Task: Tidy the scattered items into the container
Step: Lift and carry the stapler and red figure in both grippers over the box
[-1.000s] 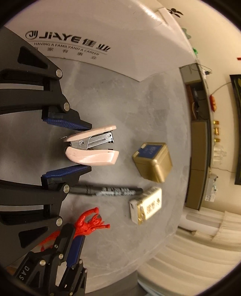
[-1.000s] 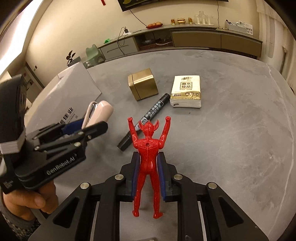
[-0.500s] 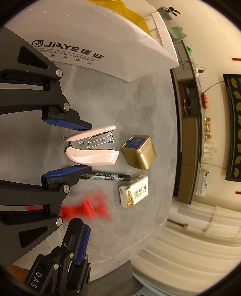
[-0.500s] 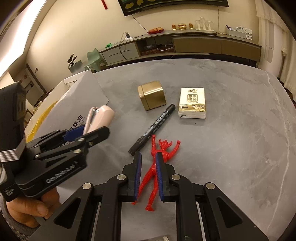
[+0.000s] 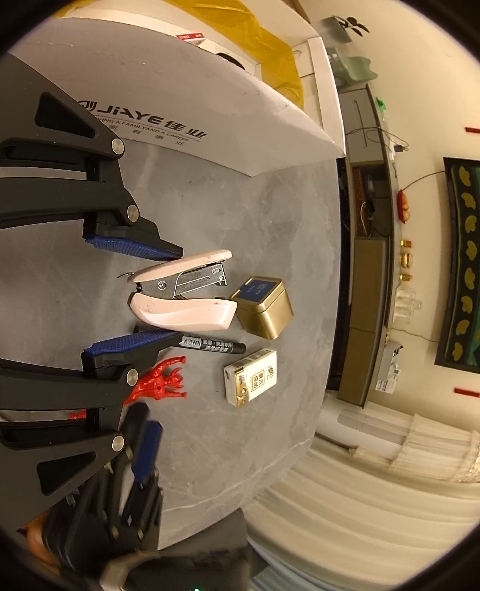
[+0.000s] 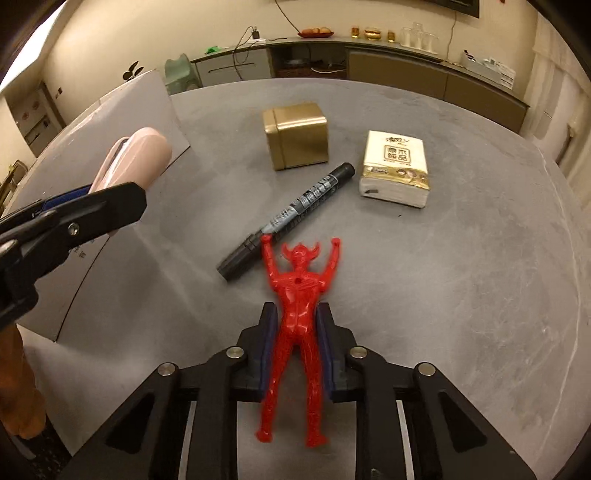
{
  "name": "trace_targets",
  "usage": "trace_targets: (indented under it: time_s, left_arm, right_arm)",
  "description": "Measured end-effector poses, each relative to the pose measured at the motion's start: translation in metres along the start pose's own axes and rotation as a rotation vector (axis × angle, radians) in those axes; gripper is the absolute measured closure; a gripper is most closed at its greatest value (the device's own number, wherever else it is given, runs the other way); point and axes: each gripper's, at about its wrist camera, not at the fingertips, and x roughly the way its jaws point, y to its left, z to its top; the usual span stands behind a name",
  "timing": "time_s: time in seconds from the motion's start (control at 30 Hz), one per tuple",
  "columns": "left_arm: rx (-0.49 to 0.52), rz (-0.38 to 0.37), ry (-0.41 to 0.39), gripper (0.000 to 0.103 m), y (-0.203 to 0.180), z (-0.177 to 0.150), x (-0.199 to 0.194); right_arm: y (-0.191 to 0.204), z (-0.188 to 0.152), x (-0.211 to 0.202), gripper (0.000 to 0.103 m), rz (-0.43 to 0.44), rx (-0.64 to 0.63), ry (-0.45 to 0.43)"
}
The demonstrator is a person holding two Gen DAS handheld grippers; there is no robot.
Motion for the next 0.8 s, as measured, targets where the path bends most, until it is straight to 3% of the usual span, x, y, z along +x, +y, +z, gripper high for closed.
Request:
trace_targets:
  time_s: [0.3, 0.8]
  left_arm:
    - [-0.011, -0.016, -0.014, 0.064, 0.007, 0.001, -0.009]
    - [-0.023, -0.060, -0.043, 0.064, 0.011, 0.004, -0.029]
  right_arm:
    - [-0.015, 0.005, -0.048, 0.082, 0.111, 0.107, -0.076]
    - [0.012, 0.003, -0.078, 0.082, 0.087, 0.075, -0.127]
